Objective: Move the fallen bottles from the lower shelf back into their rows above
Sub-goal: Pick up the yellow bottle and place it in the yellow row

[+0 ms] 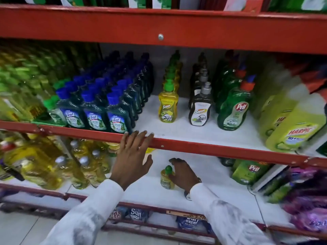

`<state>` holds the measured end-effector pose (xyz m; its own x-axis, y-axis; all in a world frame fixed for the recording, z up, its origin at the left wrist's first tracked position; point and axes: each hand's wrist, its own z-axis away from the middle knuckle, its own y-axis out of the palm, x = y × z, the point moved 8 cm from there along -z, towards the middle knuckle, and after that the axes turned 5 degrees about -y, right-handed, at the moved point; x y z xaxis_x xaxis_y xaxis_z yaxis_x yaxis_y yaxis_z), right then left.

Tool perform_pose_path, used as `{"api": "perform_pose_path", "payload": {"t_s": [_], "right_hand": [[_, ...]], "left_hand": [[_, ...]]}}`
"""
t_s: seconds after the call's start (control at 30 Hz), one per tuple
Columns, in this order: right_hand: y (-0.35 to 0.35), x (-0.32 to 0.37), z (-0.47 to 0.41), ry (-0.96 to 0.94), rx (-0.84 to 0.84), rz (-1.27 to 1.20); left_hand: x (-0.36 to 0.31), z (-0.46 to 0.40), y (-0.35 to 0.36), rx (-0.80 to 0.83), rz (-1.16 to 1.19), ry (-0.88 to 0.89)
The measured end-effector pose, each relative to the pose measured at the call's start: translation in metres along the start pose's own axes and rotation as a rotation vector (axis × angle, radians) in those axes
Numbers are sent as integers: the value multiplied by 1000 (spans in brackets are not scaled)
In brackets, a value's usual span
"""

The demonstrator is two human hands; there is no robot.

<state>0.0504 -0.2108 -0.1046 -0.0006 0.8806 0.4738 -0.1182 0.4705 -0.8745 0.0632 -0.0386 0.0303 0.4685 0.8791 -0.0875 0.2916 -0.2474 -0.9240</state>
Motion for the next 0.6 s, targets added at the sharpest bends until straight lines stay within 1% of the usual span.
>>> {"api": "perform_pose_path", "payload": {"t_s": [0.13,0.23,0.33,0.43,0.6], "right_hand": [[8,7,-10,59,29,-31],[7,7,-12,72,-10,-59],[-9,16,0,45,-41,-93],[-48,39,24,-25,-118,-160],[-148,89,67,-122,-281,-347]], "left_hand": [[0,1,-1,0,5,6],[2,1,-1,3,22,24],[6,1,-3,5,37,61],[13,2,-4,-7,83,72],[15,6,-6,-66,139,69]]}}
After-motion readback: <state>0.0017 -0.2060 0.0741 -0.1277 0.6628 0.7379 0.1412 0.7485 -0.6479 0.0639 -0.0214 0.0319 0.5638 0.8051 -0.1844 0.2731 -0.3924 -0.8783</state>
